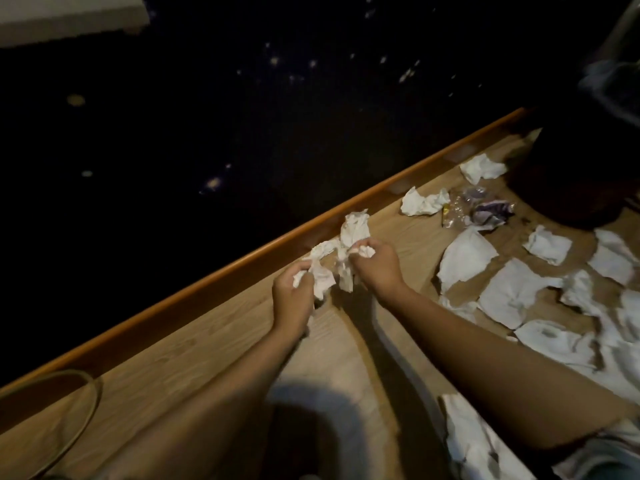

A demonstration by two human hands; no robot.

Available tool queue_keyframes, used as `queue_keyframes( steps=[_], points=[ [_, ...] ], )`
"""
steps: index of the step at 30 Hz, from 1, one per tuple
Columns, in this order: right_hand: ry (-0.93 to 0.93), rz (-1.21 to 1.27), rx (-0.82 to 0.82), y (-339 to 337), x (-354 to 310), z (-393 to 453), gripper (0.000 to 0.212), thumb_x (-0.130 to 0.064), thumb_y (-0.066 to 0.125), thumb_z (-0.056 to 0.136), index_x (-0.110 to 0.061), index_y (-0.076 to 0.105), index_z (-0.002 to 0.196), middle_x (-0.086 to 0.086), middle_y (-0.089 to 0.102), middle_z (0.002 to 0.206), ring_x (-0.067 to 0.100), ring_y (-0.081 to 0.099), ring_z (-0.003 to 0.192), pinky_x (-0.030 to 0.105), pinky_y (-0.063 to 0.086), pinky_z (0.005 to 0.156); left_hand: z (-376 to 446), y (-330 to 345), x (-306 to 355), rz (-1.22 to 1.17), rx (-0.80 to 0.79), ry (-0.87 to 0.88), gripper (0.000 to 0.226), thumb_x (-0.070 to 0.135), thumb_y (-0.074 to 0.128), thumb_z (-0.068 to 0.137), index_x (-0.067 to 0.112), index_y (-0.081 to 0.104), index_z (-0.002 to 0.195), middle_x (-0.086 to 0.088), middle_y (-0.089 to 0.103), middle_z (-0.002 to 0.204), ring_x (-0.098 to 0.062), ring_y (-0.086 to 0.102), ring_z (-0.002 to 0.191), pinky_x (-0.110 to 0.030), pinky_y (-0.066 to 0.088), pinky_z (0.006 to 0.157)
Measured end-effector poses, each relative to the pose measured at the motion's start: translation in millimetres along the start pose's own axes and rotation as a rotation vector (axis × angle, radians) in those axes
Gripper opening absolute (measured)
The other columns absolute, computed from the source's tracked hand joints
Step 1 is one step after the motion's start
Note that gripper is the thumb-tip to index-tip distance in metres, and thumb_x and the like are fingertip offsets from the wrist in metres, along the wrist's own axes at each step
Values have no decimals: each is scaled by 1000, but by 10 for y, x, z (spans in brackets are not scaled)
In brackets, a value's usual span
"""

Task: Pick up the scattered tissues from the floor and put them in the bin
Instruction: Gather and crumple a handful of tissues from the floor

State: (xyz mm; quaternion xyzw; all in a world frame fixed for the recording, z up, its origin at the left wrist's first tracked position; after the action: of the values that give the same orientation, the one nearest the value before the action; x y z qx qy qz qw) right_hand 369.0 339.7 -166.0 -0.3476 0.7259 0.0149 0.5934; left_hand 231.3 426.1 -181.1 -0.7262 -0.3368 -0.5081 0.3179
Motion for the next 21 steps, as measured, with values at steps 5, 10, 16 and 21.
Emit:
queue_keyframes(
  steps=[5, 10, 16, 21],
  points=[
    [4, 114, -100, -764, -745, 229, 21, -13, 76, 79, -9, 68, 97, 12, 73, 95, 27, 70, 88, 39, 59, 77, 238, 483, 991, -180, -133, -33, 16, 28, 66, 87, 14, 70, 82, -6, 72, 79, -23, 70, 80, -42, 57, 79],
    [-99, 137, 1, -1562, -1506, 281, 39, -37, 83, 71, -7, 72, 93, 12, 73, 90, 27, 69, 80, 39, 57, 71, 351, 1006, 1832, -266, -201, -62, 16, 15, 78, 79, 11, 70, 92, -8, 70, 80, -20, 66, 71, -32, 55, 68],
    [-42, 792, 20, -2303, -1775, 315, 57, -63, 54, 84, -7, 65, 90, 9, 68, 82, 24, 66, 74, 32, 53, 62, 371, 1771, 2415, -299, -192, 0, 21, 9, 73, 83, 15, 72, 103, -12, 75, 99, -24, 72, 93, -37, 57, 90],
    [23, 1116, 135, -2902, -1455, 562, 22, -20, 32, 85, -14, 44, 68, 6, 45, 63, 21, 43, 51, 27, 32, 52, 261, 2512, 2549, -195, -239, -25, 27, 25, 70, 88, 9, 67, 110, -11, 72, 102, -28, 69, 94, -36, 57, 86]
  ],
)
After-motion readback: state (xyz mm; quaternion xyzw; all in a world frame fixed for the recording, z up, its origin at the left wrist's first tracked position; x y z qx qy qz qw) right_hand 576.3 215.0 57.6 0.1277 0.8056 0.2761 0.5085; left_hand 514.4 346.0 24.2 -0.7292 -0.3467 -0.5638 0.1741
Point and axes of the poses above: each hand's wrist, its own z-axis towards the middle knuckle, its own y-axis out of the palm, x = y × z, the point moved 3 cm from there along z, towards the middle knuckle
